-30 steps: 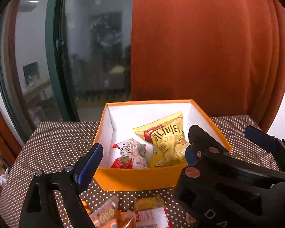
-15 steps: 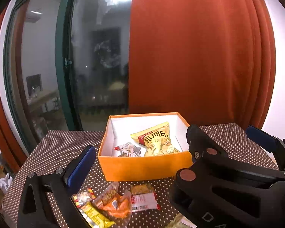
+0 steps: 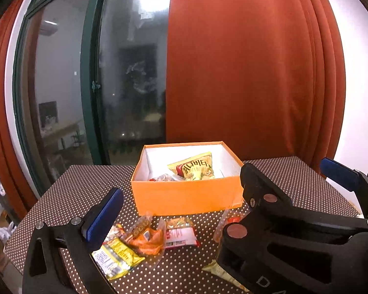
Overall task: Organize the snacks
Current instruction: 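Withdraw both tools from the box back toward the remaining snacks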
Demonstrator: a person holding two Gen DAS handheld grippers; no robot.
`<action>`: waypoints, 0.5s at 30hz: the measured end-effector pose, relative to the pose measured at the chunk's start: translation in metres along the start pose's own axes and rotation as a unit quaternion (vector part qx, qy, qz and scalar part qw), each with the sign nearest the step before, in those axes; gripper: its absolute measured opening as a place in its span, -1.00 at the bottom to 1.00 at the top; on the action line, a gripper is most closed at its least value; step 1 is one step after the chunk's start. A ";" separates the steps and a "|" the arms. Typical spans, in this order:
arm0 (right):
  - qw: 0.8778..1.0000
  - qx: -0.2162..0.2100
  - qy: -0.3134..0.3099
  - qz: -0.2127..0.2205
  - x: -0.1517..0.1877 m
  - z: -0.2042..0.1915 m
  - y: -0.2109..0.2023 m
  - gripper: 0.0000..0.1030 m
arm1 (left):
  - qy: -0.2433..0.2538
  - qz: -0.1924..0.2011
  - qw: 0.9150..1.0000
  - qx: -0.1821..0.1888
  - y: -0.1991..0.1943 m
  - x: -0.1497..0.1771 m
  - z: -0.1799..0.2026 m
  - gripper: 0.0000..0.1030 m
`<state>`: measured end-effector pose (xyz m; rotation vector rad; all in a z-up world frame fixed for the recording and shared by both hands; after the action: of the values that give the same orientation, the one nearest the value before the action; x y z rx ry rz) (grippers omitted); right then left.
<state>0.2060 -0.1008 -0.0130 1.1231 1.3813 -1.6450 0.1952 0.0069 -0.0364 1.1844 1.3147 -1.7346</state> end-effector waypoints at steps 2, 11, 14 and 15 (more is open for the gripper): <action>1.000 -0.003 -0.002 -0.001 0.008 0.001 -0.003 0.97 | -0.002 -0.001 1.000 -0.002 0.001 0.008 0.001 0.99; 1.000 -0.023 0.000 -0.016 0.050 -0.001 0.011 0.97 | -0.011 -0.011 1.000 -0.007 0.020 0.053 -0.003 0.99; 0.999 -0.029 -0.001 -0.027 0.067 -0.004 0.022 0.97 | -0.014 -0.021 1.000 -0.012 0.031 0.072 -0.006 0.99; 0.999 -0.031 -0.003 -0.032 0.074 -0.005 0.027 0.97 | -0.017 -0.026 0.999 -0.012 0.035 0.079 -0.007 0.99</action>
<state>0.2037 -0.0998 -0.0915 1.0481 1.4685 -1.6380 0.1986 0.0058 -0.1228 1.1120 1.3538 -1.7634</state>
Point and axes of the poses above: each gripper's, at about its wrist camera, not at the fingertips, and y roughly the way its jaws point, z to its right, x to its underside, the point moved 8 cm from there along y, roughly the way its jaws point, and after that the axes turned 15 degrees about x, right-handed, at the moved point
